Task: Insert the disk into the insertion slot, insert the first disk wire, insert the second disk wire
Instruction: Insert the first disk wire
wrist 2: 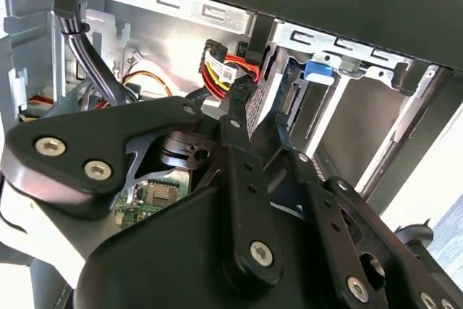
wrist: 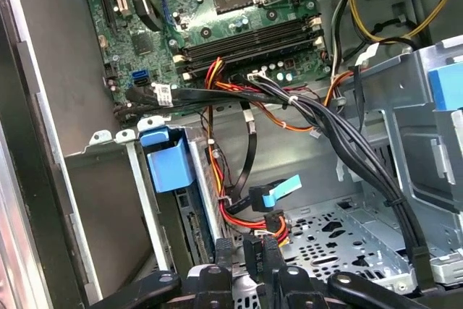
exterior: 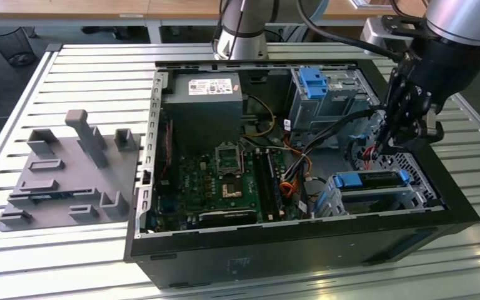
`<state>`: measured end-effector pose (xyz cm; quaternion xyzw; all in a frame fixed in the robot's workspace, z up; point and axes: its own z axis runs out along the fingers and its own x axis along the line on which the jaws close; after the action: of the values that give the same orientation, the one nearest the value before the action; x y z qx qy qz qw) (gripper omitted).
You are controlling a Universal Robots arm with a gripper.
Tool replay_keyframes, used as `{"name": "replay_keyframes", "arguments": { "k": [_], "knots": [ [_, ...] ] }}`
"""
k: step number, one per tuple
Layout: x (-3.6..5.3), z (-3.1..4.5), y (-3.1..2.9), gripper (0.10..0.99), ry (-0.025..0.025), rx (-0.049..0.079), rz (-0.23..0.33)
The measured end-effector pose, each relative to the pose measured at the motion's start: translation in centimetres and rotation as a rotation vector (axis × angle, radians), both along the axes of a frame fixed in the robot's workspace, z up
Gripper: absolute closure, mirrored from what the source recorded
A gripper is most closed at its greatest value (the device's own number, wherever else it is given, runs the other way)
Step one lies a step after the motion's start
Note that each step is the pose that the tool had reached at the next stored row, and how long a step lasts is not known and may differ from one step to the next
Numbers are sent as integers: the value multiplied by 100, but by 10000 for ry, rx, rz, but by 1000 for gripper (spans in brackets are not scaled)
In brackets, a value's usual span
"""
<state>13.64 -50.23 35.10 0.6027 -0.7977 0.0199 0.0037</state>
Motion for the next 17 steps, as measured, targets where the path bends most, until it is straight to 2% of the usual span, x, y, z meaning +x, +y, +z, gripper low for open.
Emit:
{"name": "replay_keyframes", "arguments": {
  "k": [5,10,17],
  "knots": [
    [0,25,17,776,6,3,0],
    [4,11,18,776,21,-117,24],
    [8,-21,17,776,29,-193,72]
  ]
}}
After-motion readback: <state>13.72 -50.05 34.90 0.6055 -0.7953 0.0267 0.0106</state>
